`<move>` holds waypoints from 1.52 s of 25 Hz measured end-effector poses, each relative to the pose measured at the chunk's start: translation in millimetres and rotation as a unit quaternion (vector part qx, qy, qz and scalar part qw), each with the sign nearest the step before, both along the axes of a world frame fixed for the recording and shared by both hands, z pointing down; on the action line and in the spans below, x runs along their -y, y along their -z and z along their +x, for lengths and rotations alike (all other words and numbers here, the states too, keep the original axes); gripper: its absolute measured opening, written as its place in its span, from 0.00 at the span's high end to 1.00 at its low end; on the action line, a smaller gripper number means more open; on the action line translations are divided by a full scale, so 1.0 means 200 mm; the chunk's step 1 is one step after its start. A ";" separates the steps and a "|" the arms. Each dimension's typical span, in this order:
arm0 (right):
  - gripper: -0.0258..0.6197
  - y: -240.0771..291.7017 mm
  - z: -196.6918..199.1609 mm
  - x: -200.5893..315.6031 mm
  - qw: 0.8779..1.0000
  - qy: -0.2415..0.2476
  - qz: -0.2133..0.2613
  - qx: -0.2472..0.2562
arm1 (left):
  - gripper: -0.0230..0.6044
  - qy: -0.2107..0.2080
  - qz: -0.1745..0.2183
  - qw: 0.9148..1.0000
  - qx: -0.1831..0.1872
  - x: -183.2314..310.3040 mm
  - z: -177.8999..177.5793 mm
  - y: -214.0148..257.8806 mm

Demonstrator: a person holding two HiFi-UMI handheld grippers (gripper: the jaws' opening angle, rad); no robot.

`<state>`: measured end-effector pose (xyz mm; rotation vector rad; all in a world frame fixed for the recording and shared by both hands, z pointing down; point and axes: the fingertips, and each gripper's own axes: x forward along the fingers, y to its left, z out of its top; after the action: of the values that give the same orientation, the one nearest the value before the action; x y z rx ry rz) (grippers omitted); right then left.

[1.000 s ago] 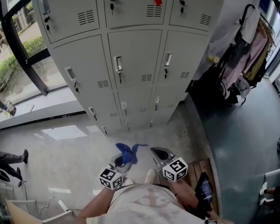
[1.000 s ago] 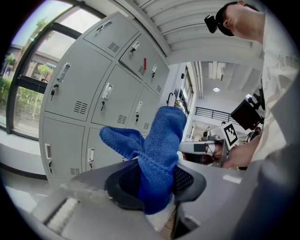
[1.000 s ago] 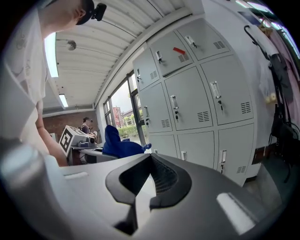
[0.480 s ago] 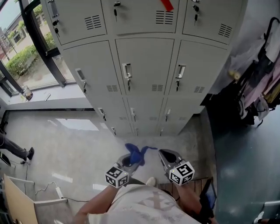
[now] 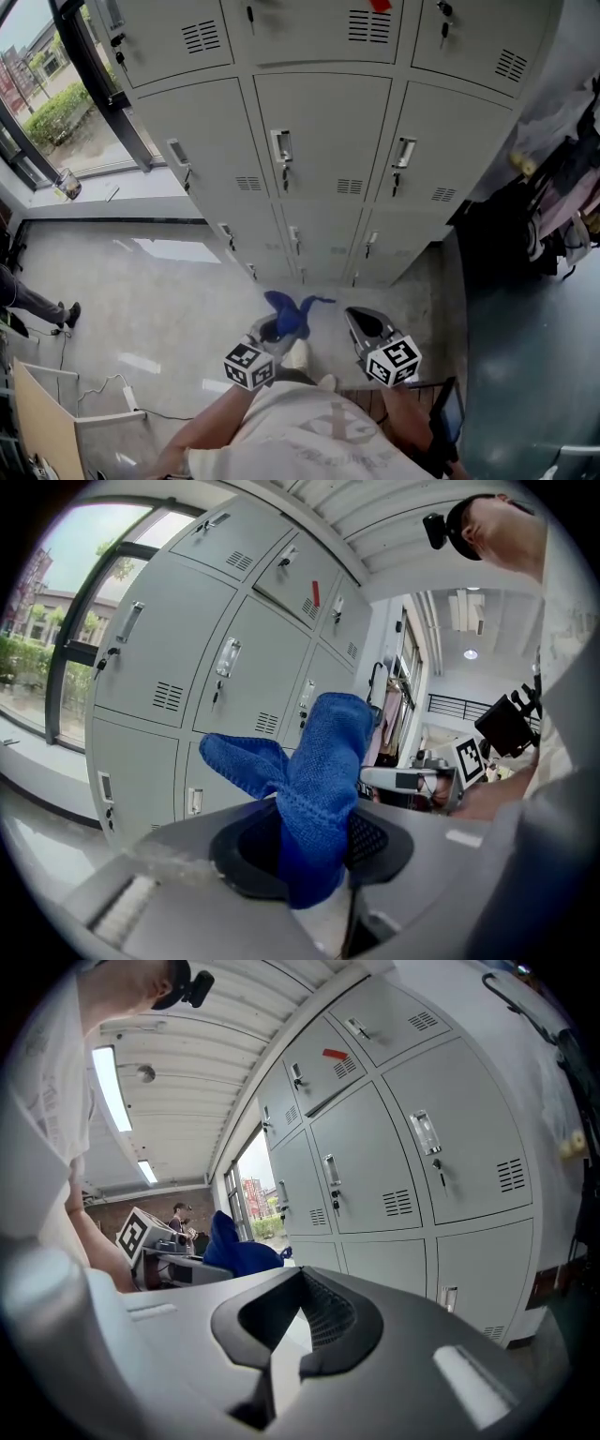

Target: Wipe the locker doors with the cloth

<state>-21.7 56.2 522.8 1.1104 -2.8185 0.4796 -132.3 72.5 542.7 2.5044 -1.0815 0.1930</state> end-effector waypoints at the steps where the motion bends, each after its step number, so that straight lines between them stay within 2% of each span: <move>1: 0.95 0.01 -0.01 0.02 1.000 0.003 0.003 -0.001 | 0.76 0.004 -0.004 1.000 -0.001 0.03 0.00 -0.01; 5: 0.95 0.04 -0.05 0.12 1.000 0.014 0.012 -0.010 | 0.76 -0.006 -0.005 1.000 -0.006 0.17 0.00 -0.01; 17: 0.95 0.15 -0.12 0.57 0.999 -0.021 0.025 -0.037 | 0.76 -0.020 0.032 0.999 -0.038 0.65 -0.10 0.14; 22: 0.95 0.20 -0.17 0.68 0.998 -0.032 0.031 -0.048 | 0.76 -0.026 0.031 0.999 -0.023 0.76 -0.17 0.11; 26: 0.95 0.24 -0.22 0.76 0.997 -0.033 0.040 -0.056 | 0.76 -0.021 0.034 0.999 -0.031 0.83 -0.24 0.13; 38: 0.95 0.37 -0.22 0.95 0.997 -0.005 0.070 -0.038 | 0.76 0.002 0.090 0.995 -0.035 0.96 -0.26 0.35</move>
<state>-65.4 -134.2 449.5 1.1414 -2.8172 0.2389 -183.7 -120.3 472.9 2.6457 -1.1215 0.0061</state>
